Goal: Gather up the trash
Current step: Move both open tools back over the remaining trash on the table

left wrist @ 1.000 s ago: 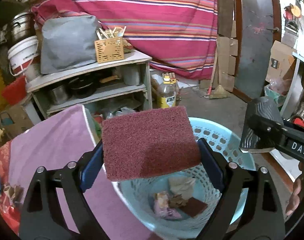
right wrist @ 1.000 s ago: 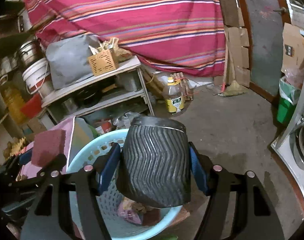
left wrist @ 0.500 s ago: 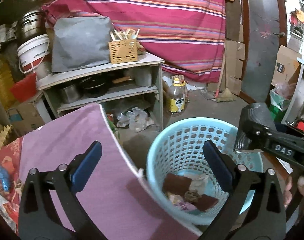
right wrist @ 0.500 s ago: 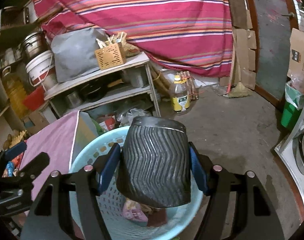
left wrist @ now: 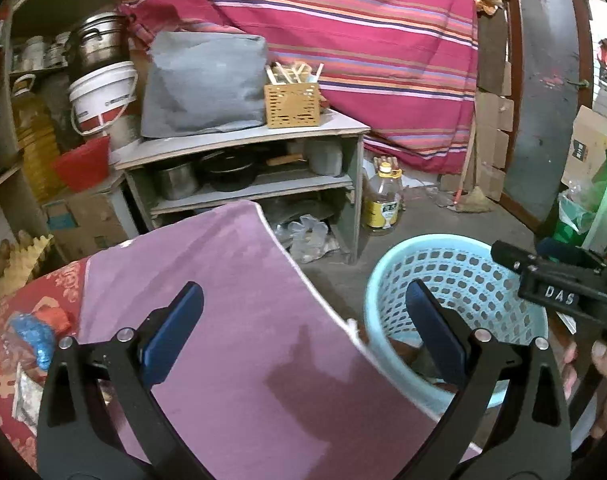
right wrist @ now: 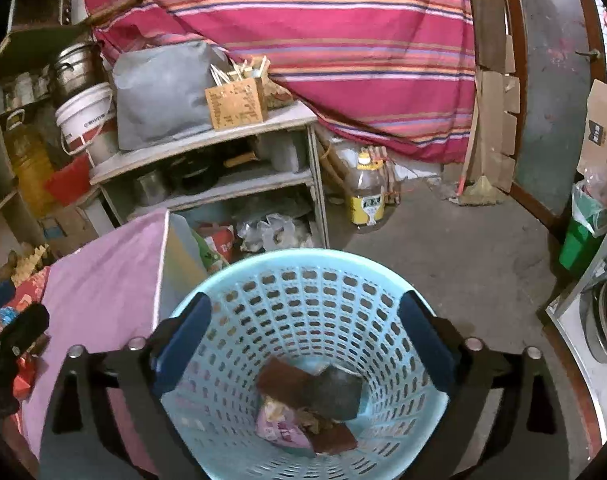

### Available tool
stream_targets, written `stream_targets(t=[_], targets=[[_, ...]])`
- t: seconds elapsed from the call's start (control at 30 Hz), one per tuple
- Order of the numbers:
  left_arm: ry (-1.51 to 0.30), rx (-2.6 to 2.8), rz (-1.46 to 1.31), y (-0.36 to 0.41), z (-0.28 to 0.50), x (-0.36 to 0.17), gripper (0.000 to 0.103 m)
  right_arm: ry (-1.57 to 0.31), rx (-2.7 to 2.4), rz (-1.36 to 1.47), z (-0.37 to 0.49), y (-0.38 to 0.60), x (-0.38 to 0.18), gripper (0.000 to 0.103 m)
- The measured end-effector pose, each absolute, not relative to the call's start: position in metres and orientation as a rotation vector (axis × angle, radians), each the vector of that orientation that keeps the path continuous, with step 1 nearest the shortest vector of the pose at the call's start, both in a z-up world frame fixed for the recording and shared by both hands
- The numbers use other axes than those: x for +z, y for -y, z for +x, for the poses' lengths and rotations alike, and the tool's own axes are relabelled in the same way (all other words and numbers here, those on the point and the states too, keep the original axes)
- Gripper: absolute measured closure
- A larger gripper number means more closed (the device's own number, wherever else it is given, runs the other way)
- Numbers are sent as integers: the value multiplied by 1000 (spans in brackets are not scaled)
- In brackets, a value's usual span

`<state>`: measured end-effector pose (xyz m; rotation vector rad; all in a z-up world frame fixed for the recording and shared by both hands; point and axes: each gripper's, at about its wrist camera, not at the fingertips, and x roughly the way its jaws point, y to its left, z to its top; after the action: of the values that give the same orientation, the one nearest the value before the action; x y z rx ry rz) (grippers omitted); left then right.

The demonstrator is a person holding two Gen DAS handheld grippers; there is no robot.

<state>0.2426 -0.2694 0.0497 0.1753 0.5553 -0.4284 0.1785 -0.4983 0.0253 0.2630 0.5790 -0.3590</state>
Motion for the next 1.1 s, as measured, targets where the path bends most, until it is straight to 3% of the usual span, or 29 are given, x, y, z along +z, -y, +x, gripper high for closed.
stream_targets(t=[0.4,0.83,1.1], targets=[[-563,-245,158,147,229,54,5,-546,-190,219,199,383,29,9],[-746,10,75,-20,256,-15,5,-658,-23,109,219,260,-5,9],[-820,17,108,-68,268,-44,5,-683,-4,56,232,230,-21,9]])
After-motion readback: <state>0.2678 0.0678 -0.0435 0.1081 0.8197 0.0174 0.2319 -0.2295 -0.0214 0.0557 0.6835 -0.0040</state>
